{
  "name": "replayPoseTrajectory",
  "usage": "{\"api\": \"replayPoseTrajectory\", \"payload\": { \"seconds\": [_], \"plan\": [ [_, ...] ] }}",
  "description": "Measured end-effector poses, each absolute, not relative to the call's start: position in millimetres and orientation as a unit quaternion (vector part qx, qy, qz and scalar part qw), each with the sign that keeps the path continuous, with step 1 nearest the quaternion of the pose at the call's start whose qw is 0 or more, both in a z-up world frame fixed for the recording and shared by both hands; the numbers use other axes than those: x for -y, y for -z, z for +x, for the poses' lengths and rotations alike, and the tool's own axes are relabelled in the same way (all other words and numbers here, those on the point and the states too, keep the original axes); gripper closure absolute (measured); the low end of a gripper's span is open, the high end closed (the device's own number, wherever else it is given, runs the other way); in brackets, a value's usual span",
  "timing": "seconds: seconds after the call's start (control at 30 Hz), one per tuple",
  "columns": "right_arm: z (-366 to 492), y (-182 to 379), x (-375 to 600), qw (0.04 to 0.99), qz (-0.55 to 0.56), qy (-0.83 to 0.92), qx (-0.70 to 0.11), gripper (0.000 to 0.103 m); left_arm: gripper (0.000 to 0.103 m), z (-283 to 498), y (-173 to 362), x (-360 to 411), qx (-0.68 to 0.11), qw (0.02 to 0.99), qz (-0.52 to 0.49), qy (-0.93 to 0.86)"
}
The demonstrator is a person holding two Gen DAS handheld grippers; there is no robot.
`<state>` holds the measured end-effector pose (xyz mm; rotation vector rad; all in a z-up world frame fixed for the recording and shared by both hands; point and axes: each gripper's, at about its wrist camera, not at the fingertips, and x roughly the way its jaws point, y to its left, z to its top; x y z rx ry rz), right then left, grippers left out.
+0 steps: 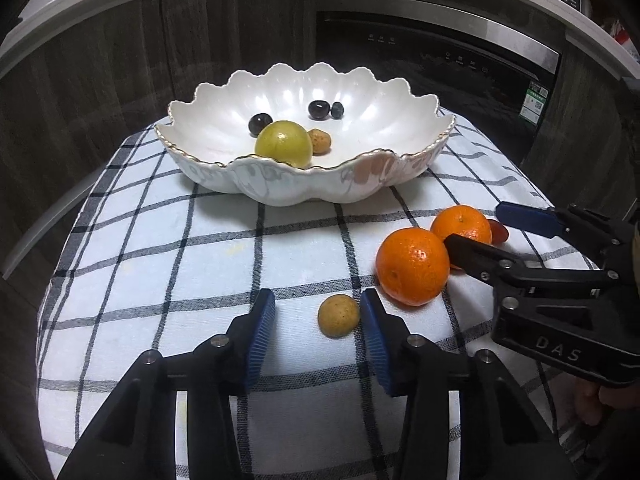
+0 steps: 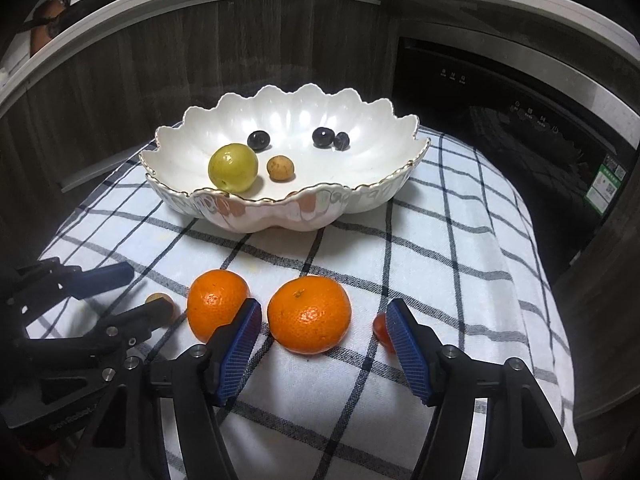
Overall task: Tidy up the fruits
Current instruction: 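Grasp the small brown round fruit with the left tool while the right tool grips a mandarin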
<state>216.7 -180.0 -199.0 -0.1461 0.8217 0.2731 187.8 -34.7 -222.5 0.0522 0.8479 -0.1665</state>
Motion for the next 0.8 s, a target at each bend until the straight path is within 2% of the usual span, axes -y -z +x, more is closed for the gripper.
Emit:
{"api": "replayPoseTrajectory", "payload": {
  "seconds": [0.27, 0.37, 0.5, 0.8],
  "plan": [
    [222.5, 208.6, 178.9, 0.898, -0.061, -0.144, -0.412, 0.043, 0.070, 191.0, 231.1, 39.9, -0.422, 0.902, 0.028, 0.088],
    [224.4, 211.3, 177.5, 0.896, -0.060, -0.147, -0.415, 0.048, 0.072, 191.6, 232.7, 40.2, -0.423, 0.902, 0.027, 0.088],
    [226.7, 212.4, 177.8, 0.896, -0.053, -0.149, -0.416, 0.054, 0.080, 191.3, 232.6, 41.8, -0.421, 0.902, 0.027, 0.096],
    [224.9, 210.2, 177.5, 0.896, -0.046, -0.155, -0.414, 0.056, 0.080, 188.0, 226.7, 44.7, -0.413, 0.904, 0.032, 0.105]
  ]
}}
